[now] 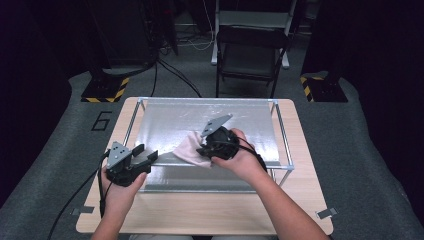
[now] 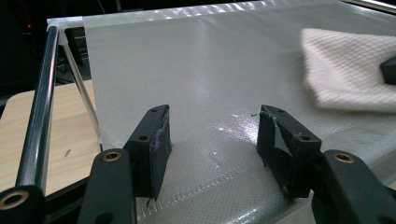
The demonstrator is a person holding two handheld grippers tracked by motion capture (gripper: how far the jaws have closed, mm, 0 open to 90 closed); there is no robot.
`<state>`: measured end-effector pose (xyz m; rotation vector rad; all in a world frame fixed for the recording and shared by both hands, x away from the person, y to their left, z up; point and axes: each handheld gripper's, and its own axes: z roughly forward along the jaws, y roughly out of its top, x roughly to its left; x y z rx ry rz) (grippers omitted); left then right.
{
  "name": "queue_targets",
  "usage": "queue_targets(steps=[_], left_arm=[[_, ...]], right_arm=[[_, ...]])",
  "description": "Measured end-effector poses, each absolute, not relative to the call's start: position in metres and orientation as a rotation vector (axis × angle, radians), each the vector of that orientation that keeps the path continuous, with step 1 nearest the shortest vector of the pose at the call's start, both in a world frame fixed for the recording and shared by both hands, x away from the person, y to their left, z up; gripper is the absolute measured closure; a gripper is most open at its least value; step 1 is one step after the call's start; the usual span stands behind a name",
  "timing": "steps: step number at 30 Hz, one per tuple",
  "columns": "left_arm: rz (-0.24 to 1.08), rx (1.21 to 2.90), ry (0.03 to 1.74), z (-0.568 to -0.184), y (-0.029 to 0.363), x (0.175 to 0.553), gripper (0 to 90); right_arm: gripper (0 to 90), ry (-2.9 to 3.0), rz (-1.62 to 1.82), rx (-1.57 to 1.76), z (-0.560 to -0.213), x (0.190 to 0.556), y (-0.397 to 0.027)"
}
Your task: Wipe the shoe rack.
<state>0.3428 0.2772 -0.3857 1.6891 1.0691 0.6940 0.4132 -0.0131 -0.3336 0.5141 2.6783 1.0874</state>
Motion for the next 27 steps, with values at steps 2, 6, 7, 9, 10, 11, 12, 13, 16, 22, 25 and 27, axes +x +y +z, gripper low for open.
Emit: queue_targets(steps=[2, 6, 7, 9, 10, 11, 12, 13, 16, 22, 25, 27], left_arm=[[0.693, 1.692, 1.067, -0.386, 0.277, 0.343, 44.1], [0.694, 1.690, 1.067, -0.386, 0.277, 0.343, 44.1], [0.695, 1.691, 1.066, -0.386, 0.277, 0.343, 44.2], [0.695, 1.691, 1.066, -0.386, 0.277, 0.343, 44.2], [0.695, 1.691, 1.066, -0.386, 0.277, 0.343, 44.2], [0.695, 1.690, 1.067, -0.386, 0.277, 0.343, 44.2], [0.692, 1.694, 1.066, -0.386, 0.278, 0.343, 44.2], [0.696, 1.691, 1.065, -0.386, 0.277, 0.343, 44.2], [0.696, 1.691, 1.064, -0.386, 0.277, 0.343, 44.3], [0.692, 1.696, 1.065, -0.385, 0.278, 0.343, 44.3], [0.696, 1.691, 1.066, -0.386, 0.277, 0.343, 44.4], [0.697, 1.691, 1.065, -0.386, 0.277, 0.343, 44.5]], right_arm=[[83.3, 2.669, 1.081, 0.528, -0.334, 0.414, -0.028], [83.3, 2.636, 1.066, 0.606, -0.333, 0.413, -0.061], [83.3, 2.628, 1.067, 0.630, -0.333, 0.413, -0.067], [83.2, 2.623, 1.064, 0.656, -0.333, 0.412, -0.073], [83.2, 2.619, 1.080, 0.647, -0.333, 0.412, -0.074], [83.1, 2.622, 1.065, 0.633, -0.333, 0.411, -0.074], [83.0, 2.621, 1.058, 0.640, -0.333, 0.411, -0.071], [83.0, 2.627, 1.055, 0.622, -0.333, 0.411, -0.069], [83.0, 2.646, 1.080, 0.587, -0.334, 0.412, -0.057], [82.7, 2.666, 1.067, 0.523, -0.333, 0.413, -0.033], [82.7, 2.670, 1.067, 0.540, -0.333, 0.413, -0.040], [82.7, 2.655, 1.063, 0.570, -0.333, 0.413, -0.052]])
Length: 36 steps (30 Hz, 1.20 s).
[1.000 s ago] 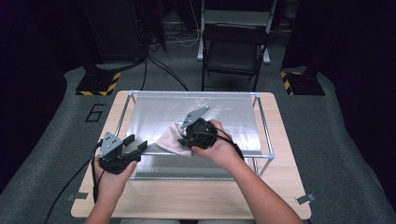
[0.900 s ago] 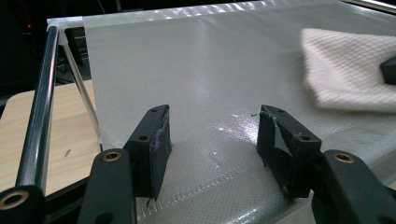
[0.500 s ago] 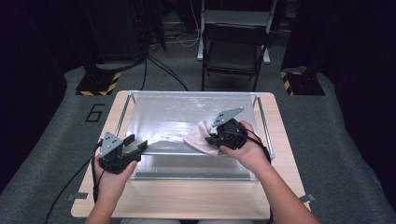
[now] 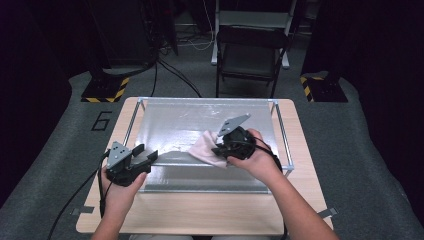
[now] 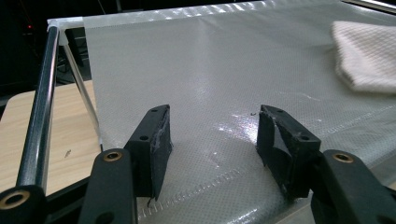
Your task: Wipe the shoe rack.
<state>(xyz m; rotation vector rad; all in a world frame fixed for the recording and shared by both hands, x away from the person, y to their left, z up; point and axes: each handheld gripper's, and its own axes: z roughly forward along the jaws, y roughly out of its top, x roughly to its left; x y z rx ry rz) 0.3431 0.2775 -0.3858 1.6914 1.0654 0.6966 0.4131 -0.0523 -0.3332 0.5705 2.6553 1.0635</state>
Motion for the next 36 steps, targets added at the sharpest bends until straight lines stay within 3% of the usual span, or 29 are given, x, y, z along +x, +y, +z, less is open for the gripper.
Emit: queue_targets(steps=[9, 23, 36], left_arm=[[0.693, 1.693, 1.066, -0.386, 0.278, 0.344, 44.6], [0.696, 1.684, 1.066, -0.387, 0.277, 0.344, 44.8], [0.694, 1.683, 1.069, -0.387, 0.278, 0.344, 45.0]], right_arm=[[82.8, 2.589, 1.022, 0.729, -0.330, 0.412, -0.121], [82.5, 2.637, 1.018, 0.583, -0.332, 0.415, -0.065], [82.5, 2.557, 0.978, 0.759, -0.330, 0.410, -0.147]])
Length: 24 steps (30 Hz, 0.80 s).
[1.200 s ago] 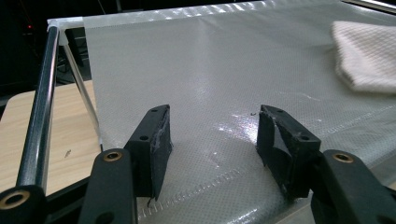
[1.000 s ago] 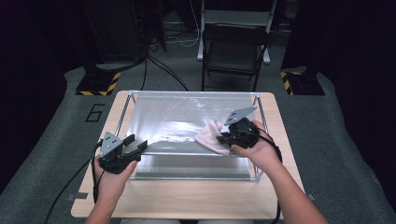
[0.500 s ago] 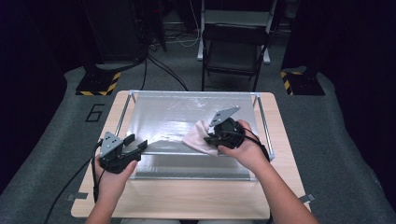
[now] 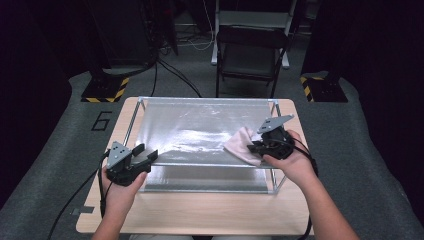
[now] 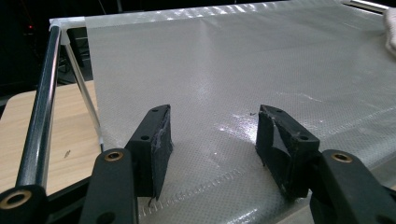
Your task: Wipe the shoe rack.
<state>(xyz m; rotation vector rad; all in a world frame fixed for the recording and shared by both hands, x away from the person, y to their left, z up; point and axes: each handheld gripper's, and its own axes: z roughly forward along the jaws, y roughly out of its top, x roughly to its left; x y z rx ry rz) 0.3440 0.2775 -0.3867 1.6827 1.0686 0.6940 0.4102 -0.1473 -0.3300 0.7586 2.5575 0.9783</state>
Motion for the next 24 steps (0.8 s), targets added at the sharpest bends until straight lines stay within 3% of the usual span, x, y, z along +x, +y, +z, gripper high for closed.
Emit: queue_targets(steps=[6, 17, 24], left_arm=[[0.697, 1.677, 1.069, -0.387, 0.277, 0.344, 45.1], [0.698, 1.673, 1.074, -0.387, 0.277, 0.344, 45.1], [0.698, 1.674, 1.074, -0.387, 0.277, 0.344, 45.1]], right_arm=[[82.6, 2.512, 1.009, 0.812, -0.331, 0.408, -0.167], [82.4, 2.576, 0.982, 0.730, -0.331, 0.407, -0.125], [82.4, 2.556, 0.998, 0.802, -0.331, 0.405, -0.145]])
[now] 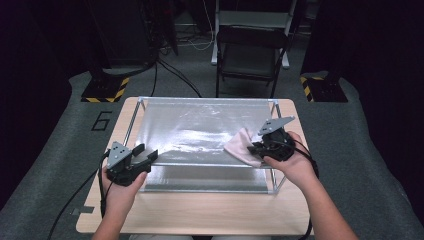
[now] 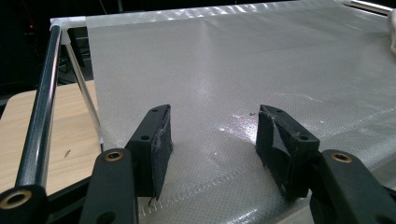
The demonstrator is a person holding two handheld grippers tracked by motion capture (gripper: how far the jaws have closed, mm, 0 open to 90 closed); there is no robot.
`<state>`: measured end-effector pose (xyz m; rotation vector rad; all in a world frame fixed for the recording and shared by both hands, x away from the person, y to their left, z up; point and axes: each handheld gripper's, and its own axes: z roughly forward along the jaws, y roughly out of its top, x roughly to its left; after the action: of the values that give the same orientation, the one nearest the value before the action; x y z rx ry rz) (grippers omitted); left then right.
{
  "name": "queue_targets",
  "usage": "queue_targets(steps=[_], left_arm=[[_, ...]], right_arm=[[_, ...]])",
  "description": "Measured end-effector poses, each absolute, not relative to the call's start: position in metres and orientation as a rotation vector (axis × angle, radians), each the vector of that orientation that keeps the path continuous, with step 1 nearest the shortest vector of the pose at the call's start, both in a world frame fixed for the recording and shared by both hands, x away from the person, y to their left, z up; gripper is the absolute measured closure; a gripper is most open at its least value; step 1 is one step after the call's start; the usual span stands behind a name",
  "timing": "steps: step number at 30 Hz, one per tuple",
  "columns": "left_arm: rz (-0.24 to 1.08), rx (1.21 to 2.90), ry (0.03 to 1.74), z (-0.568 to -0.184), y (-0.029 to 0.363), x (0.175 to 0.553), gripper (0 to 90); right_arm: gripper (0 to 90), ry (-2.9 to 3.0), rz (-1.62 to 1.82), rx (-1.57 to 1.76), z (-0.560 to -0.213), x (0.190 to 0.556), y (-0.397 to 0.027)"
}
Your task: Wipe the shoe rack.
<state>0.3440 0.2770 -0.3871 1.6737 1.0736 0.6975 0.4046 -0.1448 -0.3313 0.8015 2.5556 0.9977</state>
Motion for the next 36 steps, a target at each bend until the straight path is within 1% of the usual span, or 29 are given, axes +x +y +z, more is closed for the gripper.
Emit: queue_targets(steps=[2, 6, 12, 18, 20, 24, 26, 29, 36], left_arm=[[0.698, 1.674, 1.074, -0.387, 0.277, 0.344, 45.1], [0.698, 1.674, 1.073, -0.387, 0.277, 0.344, 45.1], [0.698, 1.672, 1.073, -0.387, 0.277, 0.344, 45.1], [0.707, 1.669, 1.065, -0.388, 0.277, 0.344, 45.1], [0.707, 1.668, 1.067, -0.388, 0.277, 0.344, 45.2], [0.705, 1.668, 1.071, -0.388, 0.277, 0.344, 45.2], [0.704, 1.668, 1.071, -0.388, 0.277, 0.344, 45.2], [0.704, 1.667, 1.072, -0.388, 0.277, 0.344, 45.2], [0.705, 1.667, 1.070, -0.388, 0.276, 0.344, 45.2]], right_arm=[[82.4, 2.551, 0.988, 0.775, -0.331, 0.405, -0.155], [82.5, 2.489, 0.998, 0.836, -0.332, 0.402, -0.177], [82.6, 2.468, 0.969, 0.916, -0.330, 0.398, -0.197], [82.9, 2.462, 0.990, 0.895, -0.333, 0.401, -0.188], [82.9, 2.468, 0.998, 0.909, -0.334, 0.403, -0.178], [82.8, 2.505, 0.982, 0.816, -0.333, 0.409, -0.154], [82.8, 2.505, 0.965, 0.805, -0.332, 0.409, -0.148], [82.7, 2.512, 0.991, 0.824, -0.332, 0.410, -0.154], [82.8, 2.460, 0.972, 0.934, -0.332, 0.411, -0.187]])
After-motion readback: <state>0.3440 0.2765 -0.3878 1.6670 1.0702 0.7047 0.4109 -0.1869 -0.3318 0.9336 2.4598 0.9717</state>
